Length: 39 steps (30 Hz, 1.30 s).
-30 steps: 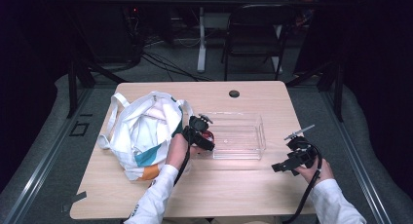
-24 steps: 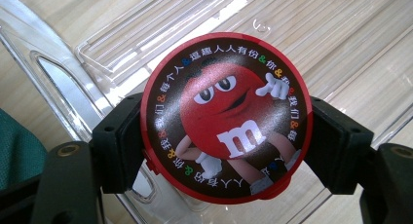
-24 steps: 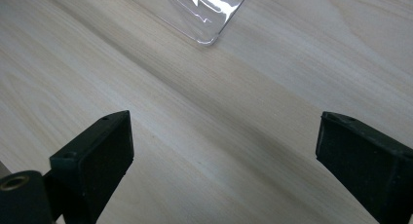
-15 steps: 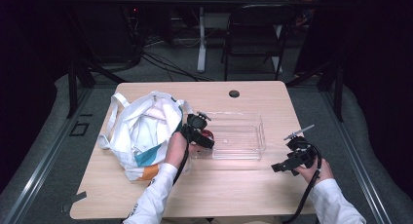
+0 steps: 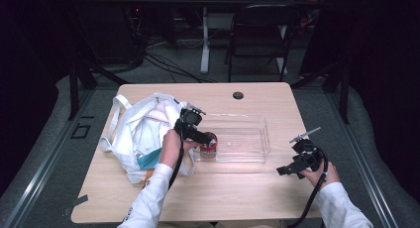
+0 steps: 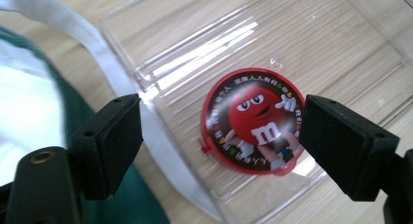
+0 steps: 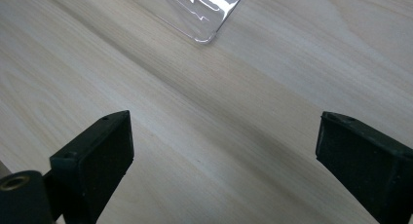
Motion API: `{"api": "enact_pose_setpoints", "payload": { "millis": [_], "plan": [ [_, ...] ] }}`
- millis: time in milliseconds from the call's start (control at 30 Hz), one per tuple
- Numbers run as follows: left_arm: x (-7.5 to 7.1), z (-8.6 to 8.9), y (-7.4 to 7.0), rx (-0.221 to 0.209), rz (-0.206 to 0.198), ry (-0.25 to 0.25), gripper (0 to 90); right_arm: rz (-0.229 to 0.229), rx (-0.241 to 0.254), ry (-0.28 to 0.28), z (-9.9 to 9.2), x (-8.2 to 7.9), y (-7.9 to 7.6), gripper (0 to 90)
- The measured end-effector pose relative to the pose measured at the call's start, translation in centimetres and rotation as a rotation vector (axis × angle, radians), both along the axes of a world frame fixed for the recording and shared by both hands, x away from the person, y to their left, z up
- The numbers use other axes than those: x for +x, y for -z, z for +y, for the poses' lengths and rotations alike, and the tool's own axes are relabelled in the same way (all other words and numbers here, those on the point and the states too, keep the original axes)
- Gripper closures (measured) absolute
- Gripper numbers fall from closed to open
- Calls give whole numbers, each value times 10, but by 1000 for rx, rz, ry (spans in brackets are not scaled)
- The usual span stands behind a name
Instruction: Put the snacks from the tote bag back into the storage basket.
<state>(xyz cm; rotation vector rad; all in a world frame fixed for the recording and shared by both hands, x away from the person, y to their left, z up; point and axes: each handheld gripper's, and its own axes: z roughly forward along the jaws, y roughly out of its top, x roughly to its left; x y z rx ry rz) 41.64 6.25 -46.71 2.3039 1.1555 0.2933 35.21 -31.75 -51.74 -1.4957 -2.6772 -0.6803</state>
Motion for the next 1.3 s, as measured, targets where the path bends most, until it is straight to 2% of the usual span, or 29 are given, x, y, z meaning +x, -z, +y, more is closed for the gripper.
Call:
{"api": "enact_pose_setpoints", "payload": {
  "millis": [67,267,400,433,467,500,567,733,900,1100,1133,1200,1300],
  "plan": [
    [-2,4,-6,7,-10,0,155,-4,0,5,0,-1,0,64],
    [-6,13,-21,-9,-24,-11,140,-8,16,19,2,-3,-2,64],
    [-8,17,-27,-9,-19,-21,131,-9,19,20,2,-3,-1,64],
    [-8,19,-29,-6,-17,-23,129,-10,32,27,3,-3,-1,64],
    [-9,21,-31,2,-21,-25,128,-6,9,11,1,-2,-2,64],
    [-11,24,-32,2,-27,-33,128,-5,11,12,1,-2,-2,64],
    [-13,30,-35,6,-21,-37,127,-6,10,12,1,-2,-2,64],
    [-23,48,-37,11,-40,-69,126,-11,12,15,2,-3,-2,64],
    [-41,65,-34,2,-81,-96,124,-7,13,18,3,-3,-3,64],
    [-66,84,-18,9,-113,-118,124,-10,9,16,2,-2,-1,64],
    [-68,85,-14,25,-128,-128,124,-6,7,9,2,-2,-1,64],
    [-70,90,-10,26,-125,-131,122,-1,25,12,3,-2,-1,63],
    [-68,94,-4,28,-108,-129,120,-2,12,10,4,-1,-1,63]
  ]
}}
